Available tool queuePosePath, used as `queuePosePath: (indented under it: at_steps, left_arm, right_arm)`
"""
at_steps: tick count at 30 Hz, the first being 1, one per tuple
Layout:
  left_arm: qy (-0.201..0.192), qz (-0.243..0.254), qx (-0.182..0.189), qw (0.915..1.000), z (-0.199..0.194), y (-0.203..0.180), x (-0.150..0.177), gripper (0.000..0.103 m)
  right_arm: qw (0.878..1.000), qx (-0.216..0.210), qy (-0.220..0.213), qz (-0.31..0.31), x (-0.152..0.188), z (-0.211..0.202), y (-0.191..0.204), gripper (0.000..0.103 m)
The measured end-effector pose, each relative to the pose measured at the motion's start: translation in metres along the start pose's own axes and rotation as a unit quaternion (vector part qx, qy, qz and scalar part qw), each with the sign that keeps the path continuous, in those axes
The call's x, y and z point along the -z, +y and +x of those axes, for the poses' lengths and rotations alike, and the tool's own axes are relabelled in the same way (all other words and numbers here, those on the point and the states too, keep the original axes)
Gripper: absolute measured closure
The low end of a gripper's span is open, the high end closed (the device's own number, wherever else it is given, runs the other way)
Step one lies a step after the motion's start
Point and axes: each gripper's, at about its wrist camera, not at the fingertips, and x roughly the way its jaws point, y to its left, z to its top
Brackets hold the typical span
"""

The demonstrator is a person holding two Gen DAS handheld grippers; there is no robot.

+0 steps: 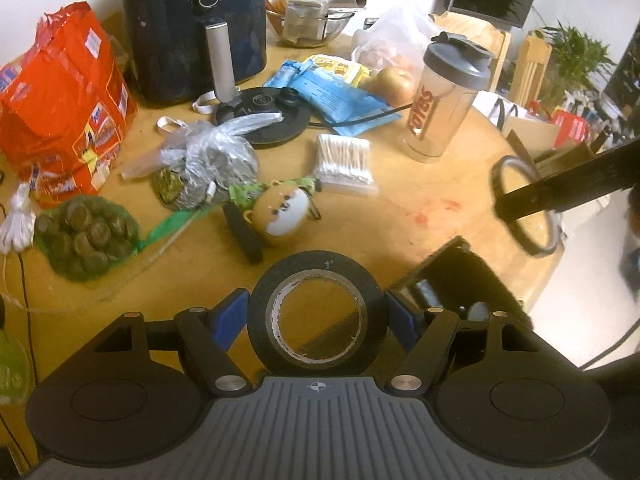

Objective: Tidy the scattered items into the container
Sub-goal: 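Lift the black tape roll with the left tool toward the box while the right tool holds the ring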

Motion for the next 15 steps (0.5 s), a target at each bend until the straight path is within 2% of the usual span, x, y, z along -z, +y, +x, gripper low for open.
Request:
queuePosePath:
  at_steps: [10, 15]
  left_arm:
    - [0.018, -0.03, -0.019, 0.9992, 0.008, -0.032, 0.015, 0.031]
    - [0.035, -0.038, -0.042, 0.9978, 0.019, -0.043, 0.019, 0.031]
  right_arm:
    - [0.998, -0.032, 0.02, -0.046, 0.004, 0.012, 0.004, 0.016]
    - [0.997, -0.041, 0.027, -0.059, 0.005, 0.015, -0.002, 0.016]
